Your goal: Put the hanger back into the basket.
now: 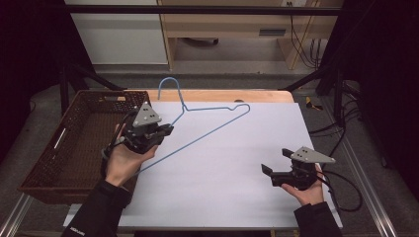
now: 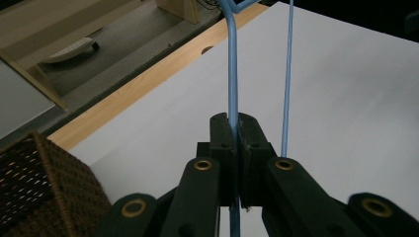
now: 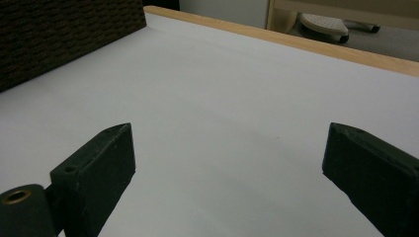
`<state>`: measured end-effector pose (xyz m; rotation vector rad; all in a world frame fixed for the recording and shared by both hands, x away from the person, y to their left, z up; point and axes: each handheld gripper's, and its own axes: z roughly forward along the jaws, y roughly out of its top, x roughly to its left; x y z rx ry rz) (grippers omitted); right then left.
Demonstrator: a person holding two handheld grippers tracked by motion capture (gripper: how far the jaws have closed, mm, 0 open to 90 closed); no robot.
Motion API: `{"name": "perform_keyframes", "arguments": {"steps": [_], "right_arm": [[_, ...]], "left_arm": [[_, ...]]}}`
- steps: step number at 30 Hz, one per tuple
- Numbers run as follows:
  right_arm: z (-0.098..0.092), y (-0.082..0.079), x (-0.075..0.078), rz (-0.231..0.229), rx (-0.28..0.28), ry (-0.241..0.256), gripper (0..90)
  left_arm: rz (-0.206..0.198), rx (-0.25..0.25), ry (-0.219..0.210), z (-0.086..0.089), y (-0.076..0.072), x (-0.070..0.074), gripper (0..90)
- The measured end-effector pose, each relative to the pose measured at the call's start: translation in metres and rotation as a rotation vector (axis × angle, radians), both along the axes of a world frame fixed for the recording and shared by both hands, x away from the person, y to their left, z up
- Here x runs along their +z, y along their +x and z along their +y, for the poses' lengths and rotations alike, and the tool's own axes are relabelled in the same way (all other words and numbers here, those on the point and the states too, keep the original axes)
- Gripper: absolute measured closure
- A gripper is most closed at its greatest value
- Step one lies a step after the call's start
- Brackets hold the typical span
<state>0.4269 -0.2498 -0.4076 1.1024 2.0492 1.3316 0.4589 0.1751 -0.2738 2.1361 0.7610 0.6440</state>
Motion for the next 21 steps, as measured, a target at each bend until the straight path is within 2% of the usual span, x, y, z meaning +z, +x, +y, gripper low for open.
{"name": "perform_keyframes", "arguments": {"steps": [4,6,11,21], "right_arm": [[-0.001,-0.001,0.001,-0.004,0.0,-0.001,6.3],[-0.001,-0.001,0.0,-0.005,0.0,-0.004,6.1],[-0.002,-0.001,0.001,-0.01,-0.002,-0.003,5.8],[-0.003,-0.002,0.001,-0.013,-0.004,-0.005,5.4]], "left_arm": [[0.009,0.021,0.016,0.013,0.003,0.007,87.3],[0.016,0.033,0.006,0.021,0.005,0.011,87.3],[0.001,0.069,0.017,0.039,0.007,0.018,87.3],[-0.018,0.148,-0.004,0.075,0.01,0.027,87.3]]}}
